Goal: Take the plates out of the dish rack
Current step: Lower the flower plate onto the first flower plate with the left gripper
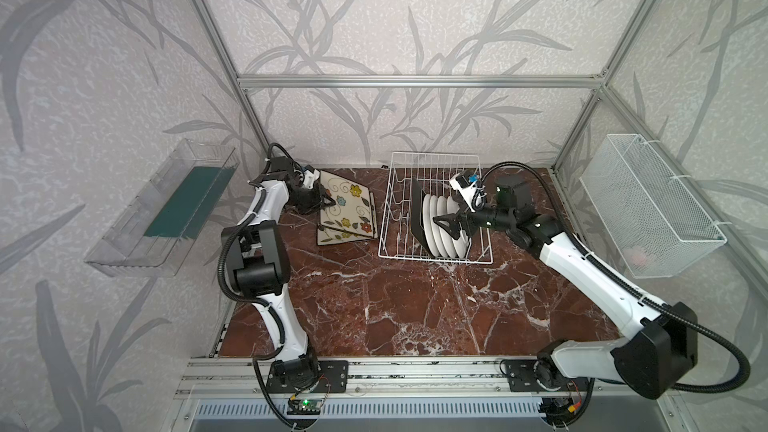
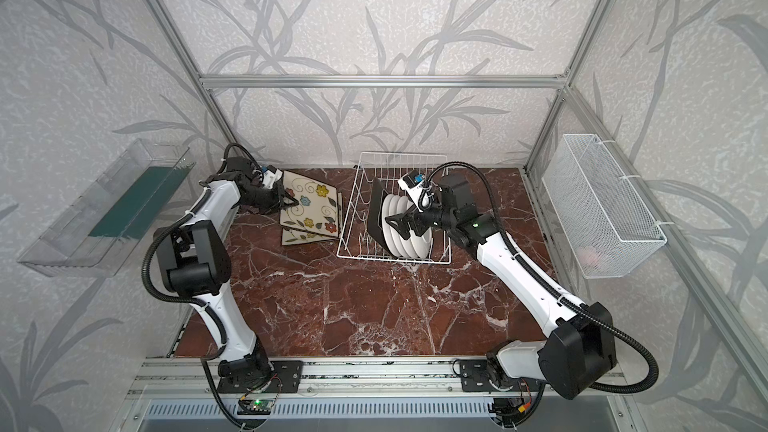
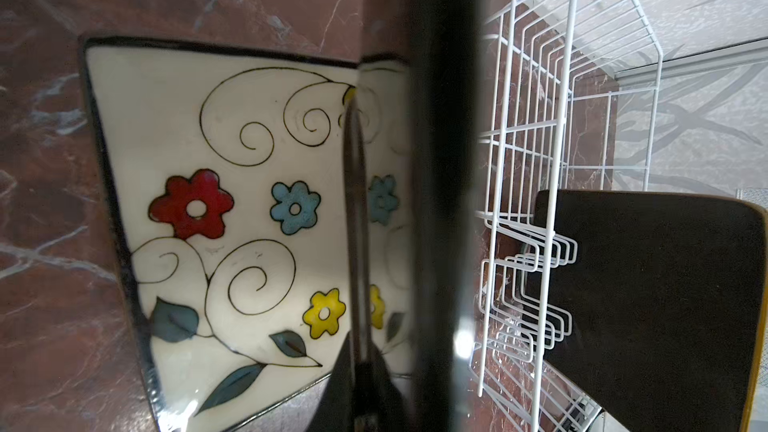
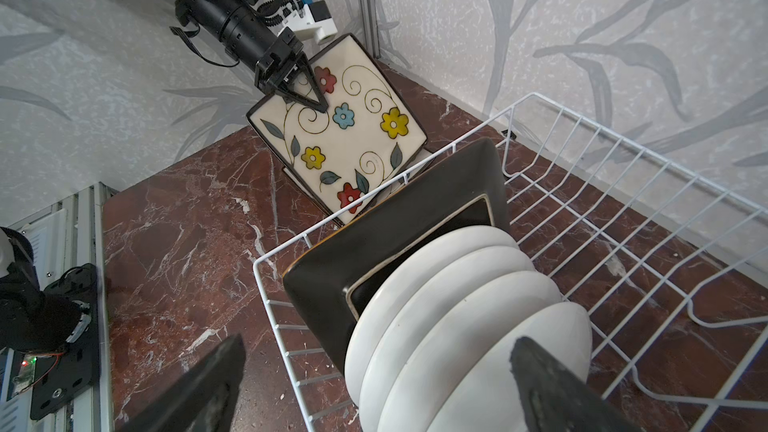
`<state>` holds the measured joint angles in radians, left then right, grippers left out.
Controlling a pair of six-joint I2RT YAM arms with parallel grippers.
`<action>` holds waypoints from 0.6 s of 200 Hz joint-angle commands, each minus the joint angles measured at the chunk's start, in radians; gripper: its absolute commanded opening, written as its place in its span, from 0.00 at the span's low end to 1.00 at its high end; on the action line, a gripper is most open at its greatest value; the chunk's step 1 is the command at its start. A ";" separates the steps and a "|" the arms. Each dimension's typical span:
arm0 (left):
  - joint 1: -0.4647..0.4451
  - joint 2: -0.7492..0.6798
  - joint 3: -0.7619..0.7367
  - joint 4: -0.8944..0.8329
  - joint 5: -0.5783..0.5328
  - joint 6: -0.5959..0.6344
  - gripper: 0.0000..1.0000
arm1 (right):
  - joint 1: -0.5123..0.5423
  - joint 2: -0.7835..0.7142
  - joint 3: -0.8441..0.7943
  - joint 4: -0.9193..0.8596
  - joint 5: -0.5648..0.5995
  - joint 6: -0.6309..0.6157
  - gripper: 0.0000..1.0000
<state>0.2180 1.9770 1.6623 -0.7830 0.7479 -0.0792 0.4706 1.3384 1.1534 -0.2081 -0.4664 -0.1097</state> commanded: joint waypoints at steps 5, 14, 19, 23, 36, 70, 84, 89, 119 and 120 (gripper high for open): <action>0.009 0.000 0.060 0.044 0.119 0.010 0.00 | 0.006 -0.007 0.016 -0.008 0.017 -0.016 0.99; 0.013 0.008 0.060 0.047 0.123 0.007 0.00 | 0.005 -0.006 0.015 -0.008 0.017 -0.016 0.99; 0.015 0.013 0.061 0.046 0.119 0.003 0.00 | 0.007 -0.005 0.014 -0.008 0.017 -0.016 0.99; 0.017 0.017 0.063 0.042 0.109 -0.001 0.00 | 0.007 -0.005 0.013 -0.008 0.017 -0.016 0.99; 0.018 0.030 0.080 0.006 0.097 0.013 0.00 | 0.008 -0.004 0.011 -0.009 0.015 -0.015 0.99; 0.024 0.058 0.085 -0.012 0.116 0.022 0.00 | 0.011 -0.001 0.012 -0.013 0.015 -0.015 0.99; 0.026 0.068 0.085 -0.019 0.123 0.034 0.00 | 0.011 -0.004 0.007 -0.007 0.013 -0.016 0.99; 0.026 0.071 0.085 -0.020 0.118 0.033 0.00 | 0.011 -0.005 0.005 -0.005 0.012 -0.016 0.99; 0.035 0.092 0.088 -0.021 0.113 0.025 0.00 | 0.012 -0.004 0.002 -0.003 0.009 -0.010 0.99; 0.036 0.093 0.087 -0.021 0.113 0.025 0.00 | 0.011 -0.004 0.003 -0.002 0.009 -0.011 0.99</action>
<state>0.2481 2.0647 1.7016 -0.8024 0.8124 -0.0895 0.4751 1.3384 1.1534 -0.2092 -0.4530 -0.1139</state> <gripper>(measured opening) 0.146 0.991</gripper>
